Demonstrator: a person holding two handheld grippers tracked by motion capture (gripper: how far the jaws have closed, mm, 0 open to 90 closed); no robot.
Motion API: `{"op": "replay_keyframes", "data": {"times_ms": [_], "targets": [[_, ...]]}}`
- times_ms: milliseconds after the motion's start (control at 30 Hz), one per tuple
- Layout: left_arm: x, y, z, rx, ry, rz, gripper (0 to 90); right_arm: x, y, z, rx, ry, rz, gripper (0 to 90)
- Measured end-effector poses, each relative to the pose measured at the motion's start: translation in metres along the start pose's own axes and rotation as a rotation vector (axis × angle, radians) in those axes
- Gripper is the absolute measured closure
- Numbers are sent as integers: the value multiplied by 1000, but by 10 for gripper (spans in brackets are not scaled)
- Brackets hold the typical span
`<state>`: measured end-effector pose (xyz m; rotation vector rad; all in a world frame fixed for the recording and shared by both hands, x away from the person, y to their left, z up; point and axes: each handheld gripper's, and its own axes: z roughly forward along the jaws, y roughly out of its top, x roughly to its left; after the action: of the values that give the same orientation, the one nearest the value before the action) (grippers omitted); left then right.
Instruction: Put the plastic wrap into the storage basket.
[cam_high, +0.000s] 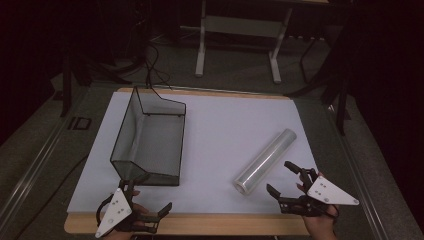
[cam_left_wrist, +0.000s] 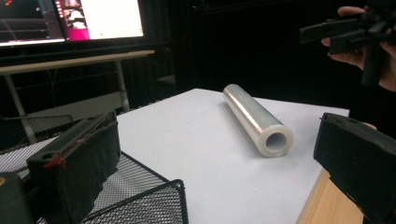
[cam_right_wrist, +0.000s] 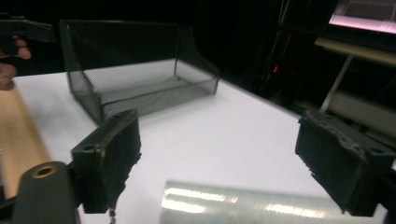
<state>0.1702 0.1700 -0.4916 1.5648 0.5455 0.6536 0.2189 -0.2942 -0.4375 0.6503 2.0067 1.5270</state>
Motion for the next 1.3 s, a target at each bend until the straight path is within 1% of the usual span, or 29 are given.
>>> {"op": "replay_keyframes", "data": {"times_ms": [67,133,167,200,233,333,400,433,467,533,633,667,700,767,800,867,900,933,967,1000,1033,1067,1100,1133,1167,1200,1233,1267,1300], "targets": [[-2,1,1,1,-6,9,12,2,4,-3,24,33,26,109],[-3,2,1,3,-13,15,12,5,7,-4,53,65,20,87],[-3,2,1,3,-13,15,12,5,7,-4,53,65,20,87],[-5,3,2,14,-21,28,12,12,9,-4,62,43,-40,82],[-5,3,2,14,-21,28,12,12,9,-4,62,43,-40,82],[-6,5,1,15,-30,39,12,17,14,-5,69,33,-91,81],[-6,6,1,8,-32,38,12,18,17,-4,76,13,-106,82],[-6,7,1,1,-36,33,12,17,18,-4,78,15,-106,82],[-6,7,0,-2,-36,32,12,14,21,-1,102,10,-91,82],[-6,7,0,-7,-38,30,12,10,25,2,105,-16,-96,83],[-5,4,2,-1,-39,21,12,2,34,7,99,-69,-82,89],[-5,4,2,3,-39,21,12,0,37,10,100,-103,-80,99],[-5,4,3,7,-39,20,12,-2,39,11,93,-119,-84,99],[-5,3,4,4,-43,19,12,-7,45,17,88,-171,-61,99],[-5,3,4,4,-43,21,12,-11,48,21,88,-212,-33,99],[-6,3,5,7,-48,17,12,-17,50,27,98,-247,11,99],[-7,3,6,7,-50,16,12,-19,51,31,119,-286,52,99],[-7,3,6,8,-52,15,12,-24,51,36,161,-331,95,99],[-7,2,6,8,-55,17,12,-26,52,38,174,-322,121,99],[-8,3,6,11,-54,21,12,-30,52,42,206,-343,173,103],[-9,3,7,11,-55,24,12,-32,52,45,222,-371,198,130],[-9,3,7,11,-56,28,12,-36,53,48,246,-377,232,121],[-9,3,7,10,-58,28,12,-39,53,50,258,-391,255,120],[-10,3,8,12,-58,29,12,-42,54,53,270,-423,273,120],[-10,3,8,12,-58,29,12,-42,54,53,270,-423,273,120],[-10,3,8,13,-58,31,12,-45,54,56,277,-428,292,101],[-10,3,9,16,-59,32,12,-52,54,61,292,-451,349,92],[-10,3,9,18,-58,34,12,-55,53,64,305,-473,366,89],[-11,3,9,18,-57,32,12,-58,52,67,326,-503,367,83]]}}
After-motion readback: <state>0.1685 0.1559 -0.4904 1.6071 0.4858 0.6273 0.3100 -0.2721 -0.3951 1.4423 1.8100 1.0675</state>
